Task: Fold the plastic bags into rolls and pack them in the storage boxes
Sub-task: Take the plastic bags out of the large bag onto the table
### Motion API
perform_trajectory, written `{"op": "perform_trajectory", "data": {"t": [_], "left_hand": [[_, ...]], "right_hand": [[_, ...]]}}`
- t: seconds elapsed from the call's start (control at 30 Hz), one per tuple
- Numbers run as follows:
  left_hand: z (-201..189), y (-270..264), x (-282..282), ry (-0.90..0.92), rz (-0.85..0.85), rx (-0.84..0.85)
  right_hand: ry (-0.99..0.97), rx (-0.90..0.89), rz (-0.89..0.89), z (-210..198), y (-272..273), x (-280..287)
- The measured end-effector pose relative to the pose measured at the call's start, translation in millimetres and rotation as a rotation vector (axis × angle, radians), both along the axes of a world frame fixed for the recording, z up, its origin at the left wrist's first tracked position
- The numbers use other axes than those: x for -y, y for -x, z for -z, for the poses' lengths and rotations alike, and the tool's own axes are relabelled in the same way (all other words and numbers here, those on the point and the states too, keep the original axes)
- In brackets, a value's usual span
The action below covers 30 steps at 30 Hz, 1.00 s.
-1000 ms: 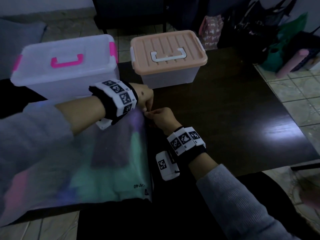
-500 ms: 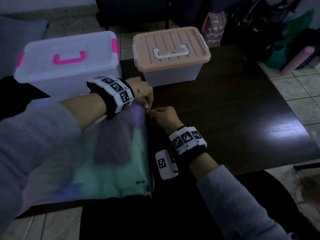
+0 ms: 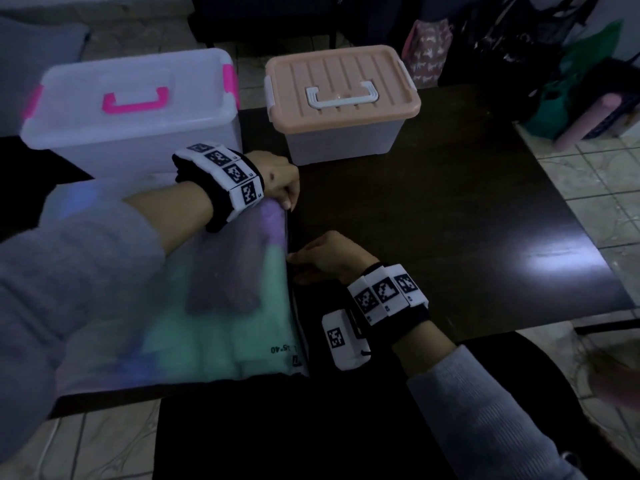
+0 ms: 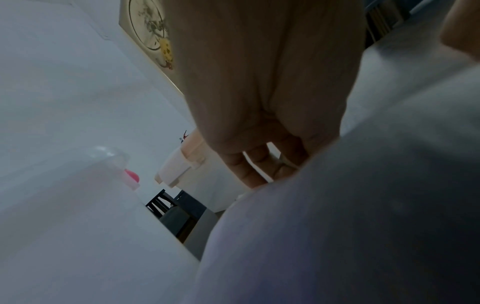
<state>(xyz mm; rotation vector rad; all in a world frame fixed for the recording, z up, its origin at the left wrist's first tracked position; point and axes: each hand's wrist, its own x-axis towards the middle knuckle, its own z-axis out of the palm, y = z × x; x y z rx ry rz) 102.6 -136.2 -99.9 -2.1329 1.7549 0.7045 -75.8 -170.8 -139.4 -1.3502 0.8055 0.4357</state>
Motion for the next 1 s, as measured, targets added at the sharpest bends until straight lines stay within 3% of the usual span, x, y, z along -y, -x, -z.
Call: {"op": "perform_trajectory", "data": {"t": [0.3,0.43,0.63,0.87,1.0], "left_hand": [[-9,17,-2,0.023,-0.023,0.102],[-12,27,-3,0.023,-0.043,0.175],[-11,40,-9,0.056,-0.11,0.238],[-6,46,-13,0.073,-0.225,0.236],[-13,56,-14,0.189,-0.422,0.367]], "right_hand": [[-0.056,-0.097,-0.26,-19,29,-3],[-0.085,-0.157,-0.429,-14,52,-13],[-0.102,-0.194,-0.524,-3,74,-21],[-0.084,-0.158,-0.53,-4,84,-26],[-0.041,-0.014,-0.247,-3,75,-21]]}}
